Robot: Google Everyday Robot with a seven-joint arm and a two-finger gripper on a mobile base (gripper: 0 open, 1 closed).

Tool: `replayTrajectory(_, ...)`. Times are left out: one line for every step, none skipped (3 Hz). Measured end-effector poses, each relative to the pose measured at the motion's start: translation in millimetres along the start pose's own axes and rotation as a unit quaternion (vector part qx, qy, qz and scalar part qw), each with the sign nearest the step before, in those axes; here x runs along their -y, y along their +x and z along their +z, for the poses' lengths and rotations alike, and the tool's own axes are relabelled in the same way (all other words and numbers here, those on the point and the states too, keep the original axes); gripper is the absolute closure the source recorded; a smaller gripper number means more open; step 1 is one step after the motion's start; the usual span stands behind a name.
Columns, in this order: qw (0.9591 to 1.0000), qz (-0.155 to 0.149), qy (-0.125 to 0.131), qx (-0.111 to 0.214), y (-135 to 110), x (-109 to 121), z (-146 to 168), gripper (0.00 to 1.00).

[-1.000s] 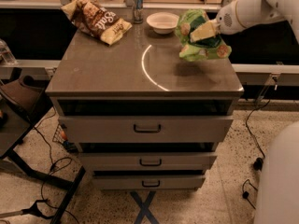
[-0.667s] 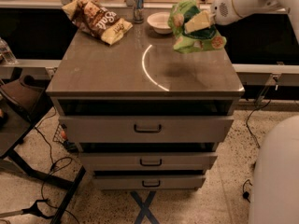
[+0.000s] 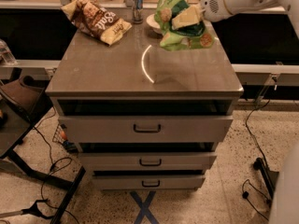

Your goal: Move green rice chip bag near brown chip bag

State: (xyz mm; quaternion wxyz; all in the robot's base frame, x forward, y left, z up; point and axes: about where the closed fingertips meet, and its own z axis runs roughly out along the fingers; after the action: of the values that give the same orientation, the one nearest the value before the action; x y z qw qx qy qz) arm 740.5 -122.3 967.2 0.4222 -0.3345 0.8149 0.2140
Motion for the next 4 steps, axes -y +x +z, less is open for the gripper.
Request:
replayTrajectory(0.9996, -0.013, -0.001, 0.026, -16.5, -48.8, 19.9, 1.0)
replayTrajectory(0.9998, -0.017, -0.002, 0.004, 0.9, -82.2, 71.0, 1.0)
replayTrajectory(0.9996, -0.015, -0.019, -0.017, 15.6, -113.1, 123.4, 1.0)
replayTrajectory(0.9996, -0.015, -0.019, -0.017, 15.6, -113.1, 123.4, 1.0)
